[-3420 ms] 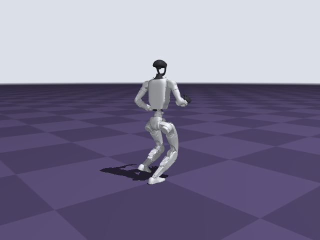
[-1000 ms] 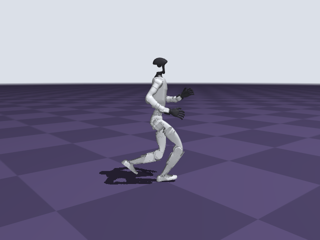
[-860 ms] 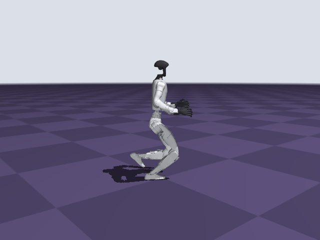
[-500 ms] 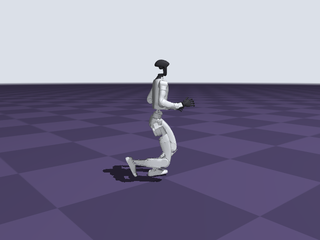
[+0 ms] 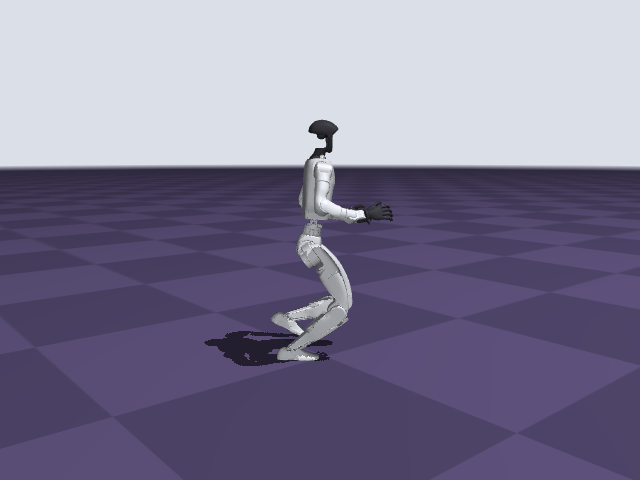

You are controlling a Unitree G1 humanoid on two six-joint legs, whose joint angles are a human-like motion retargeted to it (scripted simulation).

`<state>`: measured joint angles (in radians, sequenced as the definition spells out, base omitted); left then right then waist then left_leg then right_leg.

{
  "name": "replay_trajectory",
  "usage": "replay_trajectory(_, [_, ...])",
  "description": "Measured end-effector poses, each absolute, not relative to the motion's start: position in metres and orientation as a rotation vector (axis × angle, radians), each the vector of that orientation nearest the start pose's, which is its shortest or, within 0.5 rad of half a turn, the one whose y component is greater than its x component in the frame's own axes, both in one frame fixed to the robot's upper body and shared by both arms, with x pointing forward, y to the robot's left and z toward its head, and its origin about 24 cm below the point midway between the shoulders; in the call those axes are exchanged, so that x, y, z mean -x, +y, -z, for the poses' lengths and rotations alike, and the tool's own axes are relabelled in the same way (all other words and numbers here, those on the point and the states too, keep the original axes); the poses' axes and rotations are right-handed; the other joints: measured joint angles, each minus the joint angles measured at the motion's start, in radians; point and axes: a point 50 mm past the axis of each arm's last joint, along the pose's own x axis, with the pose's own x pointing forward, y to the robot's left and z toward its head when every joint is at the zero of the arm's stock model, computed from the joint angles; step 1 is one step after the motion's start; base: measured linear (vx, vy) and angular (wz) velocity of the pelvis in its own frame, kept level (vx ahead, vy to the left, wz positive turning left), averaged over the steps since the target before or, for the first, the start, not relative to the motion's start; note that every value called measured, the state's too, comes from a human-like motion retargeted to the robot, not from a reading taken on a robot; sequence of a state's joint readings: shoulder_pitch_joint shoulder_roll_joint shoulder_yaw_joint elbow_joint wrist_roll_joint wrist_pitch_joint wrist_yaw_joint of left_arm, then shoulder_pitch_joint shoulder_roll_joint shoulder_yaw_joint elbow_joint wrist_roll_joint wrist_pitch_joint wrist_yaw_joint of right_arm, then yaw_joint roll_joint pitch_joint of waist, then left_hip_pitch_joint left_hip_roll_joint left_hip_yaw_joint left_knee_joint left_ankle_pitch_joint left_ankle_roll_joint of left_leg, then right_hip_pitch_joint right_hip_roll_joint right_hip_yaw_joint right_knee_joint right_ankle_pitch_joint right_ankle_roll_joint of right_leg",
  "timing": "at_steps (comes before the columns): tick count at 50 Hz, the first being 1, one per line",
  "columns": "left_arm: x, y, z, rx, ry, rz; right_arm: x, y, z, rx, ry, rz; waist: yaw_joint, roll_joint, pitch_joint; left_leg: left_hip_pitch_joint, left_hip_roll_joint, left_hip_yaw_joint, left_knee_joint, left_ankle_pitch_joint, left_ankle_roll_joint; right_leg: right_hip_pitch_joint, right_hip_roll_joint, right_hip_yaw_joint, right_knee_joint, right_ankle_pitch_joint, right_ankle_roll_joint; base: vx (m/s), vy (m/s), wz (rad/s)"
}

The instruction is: Run

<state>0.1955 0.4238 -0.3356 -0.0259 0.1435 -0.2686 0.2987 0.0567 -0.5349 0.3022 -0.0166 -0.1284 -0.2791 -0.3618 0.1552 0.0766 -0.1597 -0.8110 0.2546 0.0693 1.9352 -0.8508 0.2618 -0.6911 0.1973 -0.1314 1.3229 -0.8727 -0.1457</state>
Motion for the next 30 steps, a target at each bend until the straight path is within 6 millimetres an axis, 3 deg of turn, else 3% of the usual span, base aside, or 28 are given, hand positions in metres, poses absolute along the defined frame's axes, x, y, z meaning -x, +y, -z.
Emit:
replay_trajectory(2, [-0.176, 0.179, -0.010, -0.469, -0.020, 0.105, -0.240, -0.174, -0.082, 0.512, -0.384, -0.041, 0.012, -0.052, -0.012, -0.092, -0.087, 0.036, -0.160, -0.016, 0.000, 0.103, -0.061, 0.026, -0.026, 0.005, 0.057, 0.09, 0.05, 0.78])
replay_trajectory(5, [-0.146, 0.201, 0.001, -0.495, 0.082, 0.100, -0.240, -0.163, -0.109, 0.443, -0.517, -0.062, -0.010, -0.171, -0.031, -0.138, -0.309, 0.144, -0.549, 0.005, 0.000, 0.249, -0.238, 0.050, -0.047, 0.075, 0.187, 0.10, 0.15, 1.21])
replay_trajectory(8, [-0.129, 0.214, 0.005, -0.493, 0.145, 0.056, -0.234, -0.154, -0.119, 0.410, -0.569, -0.106, -0.049, -0.255, -0.063, -0.126, -0.497, 0.185, -0.888, 0.038, -0.028, 0.305, -0.392, 0.055, 0.018, 0.225, 0.290, 0.03, 0.12, 0.93])
replay_trajectory(10, [-0.125, 0.216, 0.006, -0.494, 0.153, 0.023, -0.229, -0.148, -0.115, 0.399, -0.561, -0.139, -0.075, -0.282, -0.065, -0.100, -0.562, 0.191, -0.909, 0.047, -0.013, 0.332, -0.457, 0.064, 0.116, 0.316, 0.322, -0.02, 0.03, 0.45])
replay_trajectory(13, [-0.140, 0.211, -0.002, -0.518, 0.076, -0.013, -0.221, -0.145, -0.093, 0.419, -0.472, -0.147, -0.124, -0.298, -0.047, -0.084, -0.560, 0.176, -0.713, 0.001, 0.000, 0.309, -0.529, 0.056, 0.344, 0.389, 0.292, -0.10, -0.12, 0.30])
replay_trajectory(15, [-0.165, 0.205, -0.015, -0.545, -0.035, -0.041, -0.217, -0.146, -0.072, 0.442, -0.382, -0.134, -0.184, -0.313, -0.034, -0.068, -0.567, 0.148, -0.647, -0.022, 0.000, 0.214, -0.587, 0.060, 0.498, 0.390, 0.248, -0.16, -0.12, 0.70])
replay_trajectory(18, [-0.210, 0.188, -0.042, -0.542, -0.217, -0.079, -0.206, -0.153, -0.039, 0.470, -0.227, -0.132, -0.293, -0.314, -0.043, 0.011, -0.607, 0.112, -0.697, -0.022, 0.000, -0.030, -0.643, 0.119, 0.621, 0.308, 0.180, -0.10, 0.02, 0.51])
replay_trajectory(20, [-0.231, 0.175, -0.062, -0.493, -0.316, -0.091, -0.193, -0.163, -0.020, 0.479, -0.132, -0.142, -0.343, -0.284, -0.062, 0.121, -0.616, 0.097, -0.772, -0.022, 0.000, -0.182, -0.630, 0.150, 0.599, 0.251, 0.151, 0.05, 0.11, -0.42])
replay_trajectory(22, [-0.240, 0.162, -0.079, -0.432, -0.399, -0.076, -0.176, -0.176, -0.008, 0.484, -0.047, -0.145, -0.348, -0.222, -0.069, 0.251, -0.579, 0.090, -0.800, -0.022, -0.003, -0.265, -0.545, 0.134, 0.478, 0.213, 0.146, 0.17, 0.15, -1.29])
replay_trajectory(23, [-0.243, 0.156, -0.086, -0.405, -0.438, -0.059, -0.169, -0.182, -0.002, 0.490, -0.004, -0.140, -0.337, -0.179, -0.064, 0.314, -0.539, 0.089, -0.782, -0.022, -0.011, -0.280, -0.480, 0.107, 0.391, 0.199, 0.150, 0.18, 0.11, -1.63])
replay_trajectory(27, [-0.244, 0.131, -0.103, -0.339, -0.554, 0.070, -0.143, -0.207, 0.015, 0.513, 0.141, -0.081, -0.269, 0.001, -0.050, 0.476, -0.266, 0.047, -0.621, 0.106, -0.169, -0.252, -0.157, -0.012, -0.037, 0.195, 0.168, 0.11, -0.05, -1.22])
replay_trajectory(30, [-0.239, 0.120, -0.103, -0.330, -0.571, 0.143, -0.138, -0.213, 0.018, 0.528, 0.166, -0.046, -0.233, 0.050, -0.048, 0.483, -0.140, 0.032, -0.412, 0.229, -0.201, -0.223, -0.045, -0.036, -0.098, 0.180, 0.122, -0.05, -0.08, -0.31])
